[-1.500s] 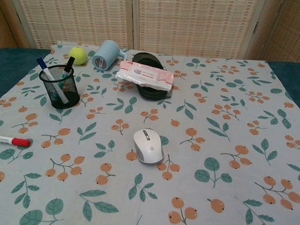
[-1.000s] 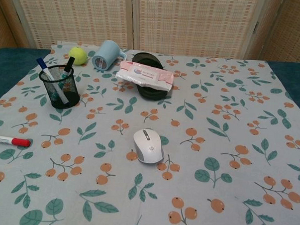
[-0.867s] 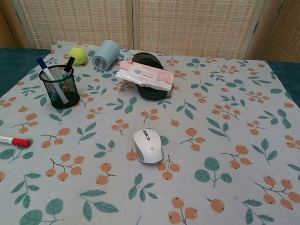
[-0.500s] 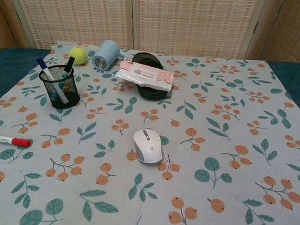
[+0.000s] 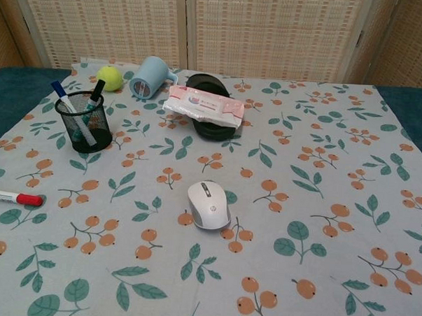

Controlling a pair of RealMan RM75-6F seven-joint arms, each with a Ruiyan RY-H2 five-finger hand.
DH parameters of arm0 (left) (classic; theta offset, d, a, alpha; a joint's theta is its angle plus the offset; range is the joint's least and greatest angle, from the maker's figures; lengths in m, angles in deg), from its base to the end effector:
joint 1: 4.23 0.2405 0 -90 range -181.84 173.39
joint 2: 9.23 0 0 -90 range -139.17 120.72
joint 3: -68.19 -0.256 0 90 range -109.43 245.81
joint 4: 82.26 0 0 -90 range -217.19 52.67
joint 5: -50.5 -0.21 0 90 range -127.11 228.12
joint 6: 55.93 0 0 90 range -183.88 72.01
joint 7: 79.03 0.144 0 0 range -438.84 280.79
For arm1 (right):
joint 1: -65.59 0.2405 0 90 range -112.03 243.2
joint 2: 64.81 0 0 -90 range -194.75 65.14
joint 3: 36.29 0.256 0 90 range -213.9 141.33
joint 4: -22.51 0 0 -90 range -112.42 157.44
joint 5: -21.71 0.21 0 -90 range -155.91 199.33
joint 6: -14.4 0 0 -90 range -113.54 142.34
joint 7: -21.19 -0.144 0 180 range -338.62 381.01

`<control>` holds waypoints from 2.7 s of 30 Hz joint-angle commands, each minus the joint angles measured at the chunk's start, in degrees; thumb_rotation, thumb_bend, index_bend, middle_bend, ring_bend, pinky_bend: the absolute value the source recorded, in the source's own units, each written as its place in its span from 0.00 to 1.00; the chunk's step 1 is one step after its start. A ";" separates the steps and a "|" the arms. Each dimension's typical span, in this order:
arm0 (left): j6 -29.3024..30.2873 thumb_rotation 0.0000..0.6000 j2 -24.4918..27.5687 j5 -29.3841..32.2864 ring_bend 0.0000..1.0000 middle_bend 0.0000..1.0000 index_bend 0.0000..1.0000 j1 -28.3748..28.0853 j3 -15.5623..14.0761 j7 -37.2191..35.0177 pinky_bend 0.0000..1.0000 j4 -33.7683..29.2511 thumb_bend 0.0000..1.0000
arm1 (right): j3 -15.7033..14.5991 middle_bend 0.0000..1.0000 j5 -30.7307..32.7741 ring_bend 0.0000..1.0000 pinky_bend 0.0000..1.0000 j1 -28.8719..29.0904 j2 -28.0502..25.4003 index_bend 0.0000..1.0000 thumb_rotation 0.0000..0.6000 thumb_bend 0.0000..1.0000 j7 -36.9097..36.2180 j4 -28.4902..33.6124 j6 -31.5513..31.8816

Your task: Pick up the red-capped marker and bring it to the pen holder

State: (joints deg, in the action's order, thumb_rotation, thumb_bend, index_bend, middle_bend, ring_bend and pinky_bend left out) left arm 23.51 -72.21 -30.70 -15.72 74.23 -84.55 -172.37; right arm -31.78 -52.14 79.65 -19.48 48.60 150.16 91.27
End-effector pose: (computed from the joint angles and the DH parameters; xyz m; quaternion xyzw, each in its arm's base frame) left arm -0.3075 0.2298 0.1701 -0.5866 -0.3970 -0.4127 0.5727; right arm -0.1985 -0.2057 0.1924 0.6638 -0.3591 0.3100 0.5782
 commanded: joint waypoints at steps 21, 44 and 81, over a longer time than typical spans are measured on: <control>-7.77 1.00 -23.12 0.48 0.05 0.24 0.27 -3.88 -3.96 19.54 0.15 3.90 0.37 | 0.02 0.13 -0.89 0.10 0.02 -0.03 -1.13 0.22 1.00 0.10 -3.47 -0.79 -1.06; -7.77 1.00 -31.74 2.08 0.08 0.33 0.38 -4.33 -3.53 17.89 0.18 19.19 0.37 | 0.30 0.13 -0.09 0.11 0.02 0.15 -0.96 0.22 1.00 0.10 -3.20 -1.09 -1.17; -2.11 1.00 -34.82 0.63 0.22 0.55 0.55 -3.80 -1.54 20.97 0.25 22.72 0.37 | 0.51 0.13 -1.47 0.12 0.02 -0.33 -1.66 0.24 1.00 0.10 -5.29 -1.35 -0.67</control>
State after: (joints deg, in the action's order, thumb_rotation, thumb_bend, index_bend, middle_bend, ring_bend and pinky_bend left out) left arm 20.81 -107.50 -29.94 -19.48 72.18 -63.19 -148.82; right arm -31.27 -53.60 79.33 -21.13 43.30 148.82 90.58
